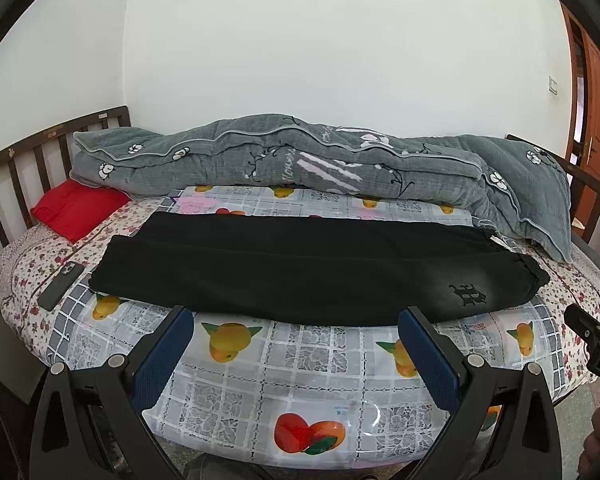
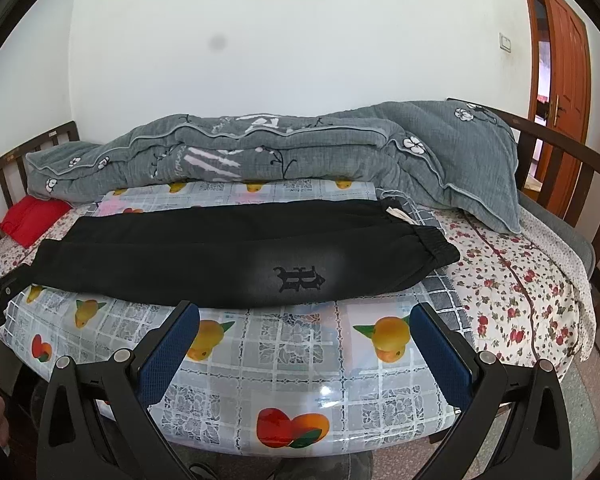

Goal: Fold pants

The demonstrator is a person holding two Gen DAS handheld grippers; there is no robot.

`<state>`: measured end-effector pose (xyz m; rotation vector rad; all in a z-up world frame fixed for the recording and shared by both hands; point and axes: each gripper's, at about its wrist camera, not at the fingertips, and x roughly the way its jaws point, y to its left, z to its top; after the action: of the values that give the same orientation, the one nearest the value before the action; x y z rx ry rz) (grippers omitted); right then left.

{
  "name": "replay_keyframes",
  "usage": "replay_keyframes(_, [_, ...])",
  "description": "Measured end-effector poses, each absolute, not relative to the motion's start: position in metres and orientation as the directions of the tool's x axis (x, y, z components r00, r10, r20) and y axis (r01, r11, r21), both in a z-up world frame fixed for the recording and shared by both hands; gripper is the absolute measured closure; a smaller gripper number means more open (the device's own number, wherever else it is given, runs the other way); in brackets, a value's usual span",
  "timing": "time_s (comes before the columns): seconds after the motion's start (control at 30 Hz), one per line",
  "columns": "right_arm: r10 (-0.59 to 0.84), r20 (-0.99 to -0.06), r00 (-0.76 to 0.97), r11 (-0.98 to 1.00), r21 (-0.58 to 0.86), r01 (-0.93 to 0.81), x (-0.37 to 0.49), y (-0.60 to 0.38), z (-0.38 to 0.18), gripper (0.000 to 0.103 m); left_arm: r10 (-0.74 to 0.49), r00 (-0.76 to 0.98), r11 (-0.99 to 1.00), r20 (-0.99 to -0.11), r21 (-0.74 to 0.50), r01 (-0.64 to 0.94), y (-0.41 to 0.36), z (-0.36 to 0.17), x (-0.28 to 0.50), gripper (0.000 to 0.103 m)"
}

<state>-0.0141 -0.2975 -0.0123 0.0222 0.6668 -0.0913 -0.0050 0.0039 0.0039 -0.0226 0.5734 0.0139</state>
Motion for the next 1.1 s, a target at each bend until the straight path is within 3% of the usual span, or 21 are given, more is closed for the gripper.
replay_keyframes(1.1, [-0.08,-0.609,0.789,0.996,-0.017,0.088,-0.0176,-0.2939,-0.0081,0.0,0.023,0.857,1.0,-0.515,0.01,-0.02,0.0092,0.0081,-0.0022,0.0])
